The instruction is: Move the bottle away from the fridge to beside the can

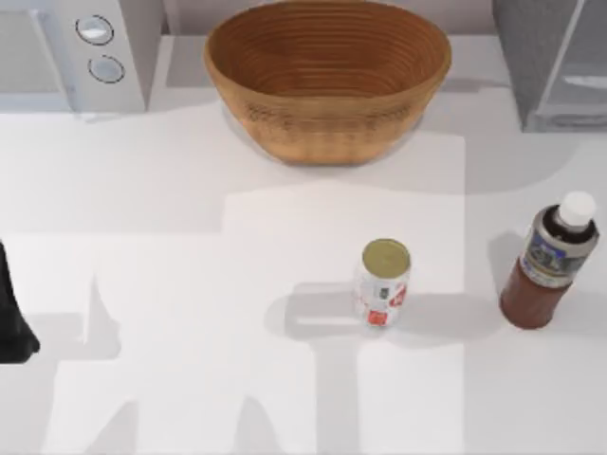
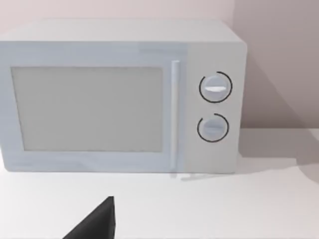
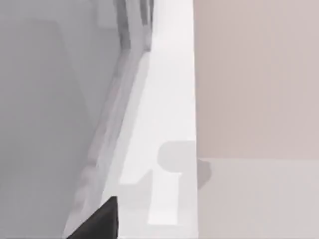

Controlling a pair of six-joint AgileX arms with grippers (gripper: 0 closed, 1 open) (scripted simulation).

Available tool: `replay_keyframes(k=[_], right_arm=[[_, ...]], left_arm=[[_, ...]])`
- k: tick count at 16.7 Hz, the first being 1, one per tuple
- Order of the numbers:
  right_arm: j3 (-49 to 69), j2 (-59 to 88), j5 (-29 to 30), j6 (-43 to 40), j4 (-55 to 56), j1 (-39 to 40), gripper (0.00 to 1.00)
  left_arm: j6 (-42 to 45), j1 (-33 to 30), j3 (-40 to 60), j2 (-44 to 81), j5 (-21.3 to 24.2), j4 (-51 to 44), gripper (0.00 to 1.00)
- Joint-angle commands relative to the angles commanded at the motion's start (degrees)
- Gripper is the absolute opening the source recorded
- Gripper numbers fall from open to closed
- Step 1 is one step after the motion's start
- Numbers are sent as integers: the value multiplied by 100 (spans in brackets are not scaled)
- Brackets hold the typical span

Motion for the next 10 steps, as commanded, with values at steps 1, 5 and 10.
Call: replay_keyframes(k=[1,5,10], right_arm=[[-12,-33,21,183,183,98,100],[-21,-72,39,375,377,201,100],[-120,-94,225,533,487,338,100]], left_arm=[[0,0,0,0,0,0,100],[0,0,0,0,0,0,100],[0,0,0,0,0,0,100]])
